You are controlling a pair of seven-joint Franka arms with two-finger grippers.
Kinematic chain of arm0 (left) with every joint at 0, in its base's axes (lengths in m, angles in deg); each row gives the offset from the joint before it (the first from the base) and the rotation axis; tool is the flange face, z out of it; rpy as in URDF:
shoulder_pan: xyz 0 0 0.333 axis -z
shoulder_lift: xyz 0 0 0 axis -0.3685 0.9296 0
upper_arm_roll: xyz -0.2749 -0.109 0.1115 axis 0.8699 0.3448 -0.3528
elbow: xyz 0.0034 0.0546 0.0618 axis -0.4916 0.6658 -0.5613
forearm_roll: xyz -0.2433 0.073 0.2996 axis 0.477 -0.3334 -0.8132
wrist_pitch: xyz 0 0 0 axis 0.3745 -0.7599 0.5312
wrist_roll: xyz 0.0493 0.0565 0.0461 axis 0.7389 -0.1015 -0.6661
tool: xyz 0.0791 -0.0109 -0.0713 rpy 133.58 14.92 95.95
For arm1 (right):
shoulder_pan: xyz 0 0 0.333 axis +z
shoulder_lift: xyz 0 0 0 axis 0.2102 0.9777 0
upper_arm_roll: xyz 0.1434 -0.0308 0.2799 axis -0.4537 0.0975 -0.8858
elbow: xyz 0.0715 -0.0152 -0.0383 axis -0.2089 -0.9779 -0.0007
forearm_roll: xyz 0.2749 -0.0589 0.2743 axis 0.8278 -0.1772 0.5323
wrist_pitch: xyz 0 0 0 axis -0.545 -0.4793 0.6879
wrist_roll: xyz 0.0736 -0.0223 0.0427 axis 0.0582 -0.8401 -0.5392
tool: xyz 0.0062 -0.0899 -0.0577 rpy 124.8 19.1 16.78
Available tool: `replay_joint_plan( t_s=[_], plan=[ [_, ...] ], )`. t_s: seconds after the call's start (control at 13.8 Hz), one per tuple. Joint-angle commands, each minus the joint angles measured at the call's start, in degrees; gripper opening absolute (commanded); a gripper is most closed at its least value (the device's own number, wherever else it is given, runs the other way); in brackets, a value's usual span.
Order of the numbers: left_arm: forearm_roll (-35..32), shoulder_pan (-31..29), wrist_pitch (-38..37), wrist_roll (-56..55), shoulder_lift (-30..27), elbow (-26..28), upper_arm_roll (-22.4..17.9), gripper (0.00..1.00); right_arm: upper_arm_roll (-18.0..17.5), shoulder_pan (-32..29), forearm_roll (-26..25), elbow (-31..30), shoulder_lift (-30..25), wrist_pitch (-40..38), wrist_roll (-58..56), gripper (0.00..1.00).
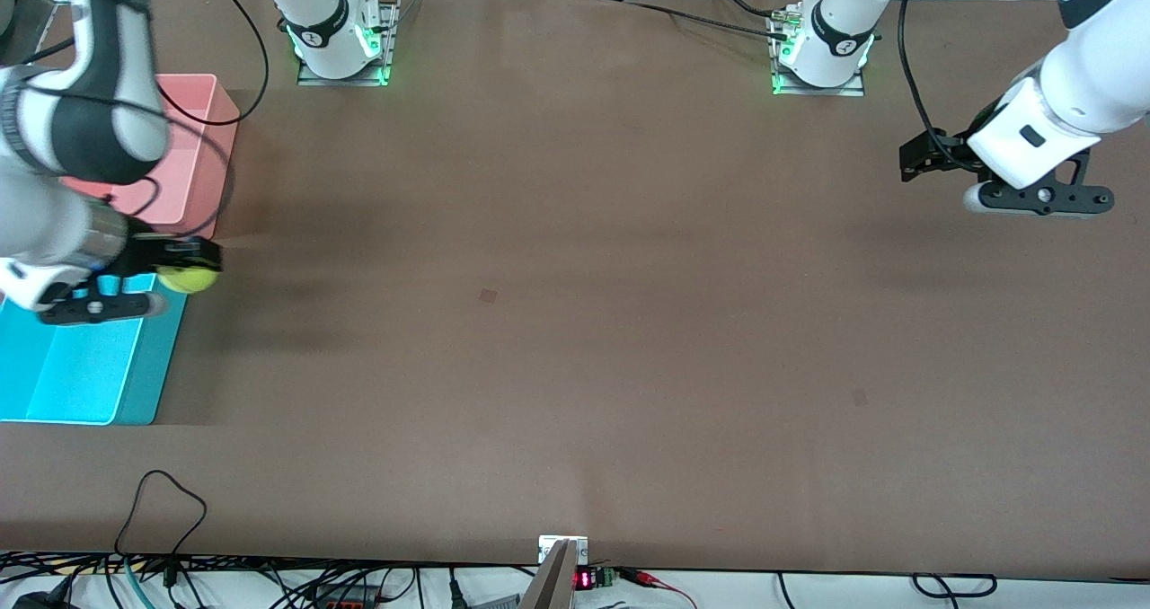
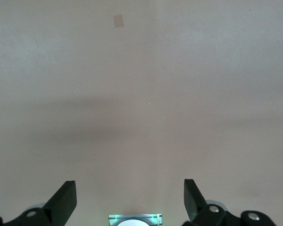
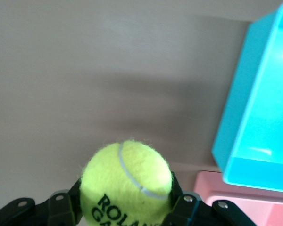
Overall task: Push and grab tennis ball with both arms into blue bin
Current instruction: 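Carry the ball with the right gripper over the cyan bin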
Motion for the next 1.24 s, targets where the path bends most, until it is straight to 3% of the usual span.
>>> replay_joint_plan(
  t_s=[0.0, 0.22, 0.36, 0.44, 0.58, 0.8, 1.16],
  plan=[
    [1.18, -1.14, 0.99, 0.89, -0.46, -0.64, 0.01, 1.00, -1.36, -6.79, 0.02, -0.22, 1.04, -0.39, -6.93, 0.00],
    [1.18, 0.78, 1.09, 5.25, -0.47, -0.73, -4.46, 1.00, -2.14, -12.15, -2.35, -0.22, 2.80, 1.36, -11.42, 0.00],
    [1.01, 3.68, 1.35, 9.58, -0.55, -0.73, -9.47, 1.00, -5.73, -17.59, -6.20, -0.14, 4.20, 2.68, -13.27, 0.00],
    [0.75, 3.87, 1.35, 10.02, -0.46, -0.82, -9.66, 1.00, -8.45, -21.01, -9.10, -0.14, 5.17, 4.60, -14.67, 0.00],
    [0.48, 4.22, 1.27, 9.68, -0.55, -0.82, -9.84, 1.00, -12.42, -27.17, -10.00, -0.05, 7.62, 9.08, -18.62, 0.00],
    [-0.57, 4.04, 0.92, 9.41, -0.55, -0.82, -8.96, 1.00, -12.52, -30.70, -9.92, -0.05, 11.41, 15.59, -23.73, 0.00],
    [-0.57, 3.78, 0.74, 9.41, -0.55, -0.82, -8.96, 1.00, -12.61, -32.11, -11.06, -0.14, 14.75, 16.93, -24.09, 0.00]
  ],
)
